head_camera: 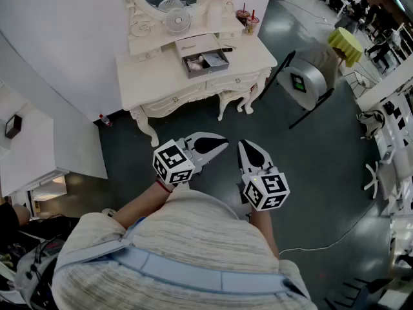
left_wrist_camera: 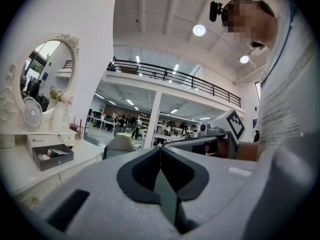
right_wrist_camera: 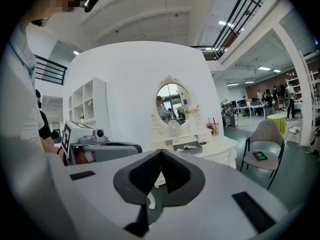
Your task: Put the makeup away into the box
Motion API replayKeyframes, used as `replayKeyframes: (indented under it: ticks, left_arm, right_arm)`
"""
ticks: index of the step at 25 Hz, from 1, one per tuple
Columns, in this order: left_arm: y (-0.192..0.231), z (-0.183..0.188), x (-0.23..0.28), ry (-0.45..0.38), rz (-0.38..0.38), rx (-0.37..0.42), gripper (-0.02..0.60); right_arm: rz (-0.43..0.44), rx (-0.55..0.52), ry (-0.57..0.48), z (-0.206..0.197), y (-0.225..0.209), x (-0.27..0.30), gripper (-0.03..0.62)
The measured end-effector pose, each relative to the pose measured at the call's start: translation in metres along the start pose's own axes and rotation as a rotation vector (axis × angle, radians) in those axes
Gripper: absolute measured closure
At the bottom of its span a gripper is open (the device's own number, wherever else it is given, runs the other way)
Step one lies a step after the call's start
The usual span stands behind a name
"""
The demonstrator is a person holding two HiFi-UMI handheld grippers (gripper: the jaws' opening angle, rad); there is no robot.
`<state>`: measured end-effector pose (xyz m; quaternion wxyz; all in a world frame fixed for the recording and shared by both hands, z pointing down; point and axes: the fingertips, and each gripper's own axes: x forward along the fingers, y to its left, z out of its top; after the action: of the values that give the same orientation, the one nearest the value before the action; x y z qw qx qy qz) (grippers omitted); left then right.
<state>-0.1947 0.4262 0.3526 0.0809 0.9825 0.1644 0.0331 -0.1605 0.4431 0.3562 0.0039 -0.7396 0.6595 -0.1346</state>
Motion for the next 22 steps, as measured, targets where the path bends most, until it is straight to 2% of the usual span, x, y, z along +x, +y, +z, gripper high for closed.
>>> replayKeyframes:
  ticks: [12, 17, 22]
  left_arm:
    - [0.009, 0.001, 0.007, -0.001, 0.005, -0.017, 0.569]
    - [0.011, 0.003, 0.01, -0.012, 0.0, -0.026, 0.569]
    - [0.013, 0.002, 0.017, -0.015, -0.007, -0.037, 0.569]
  right_arm:
    - [-0.003, 0.003, 0.004, 0.004, -0.009, 0.007, 0.585]
    - [-0.017, 0.032, -0.096, 0.02, -0.015, 0.003, 0.583]
    - [-0.015, 0.058, -0.091, 0.018, -0.02, 0.003, 0.583]
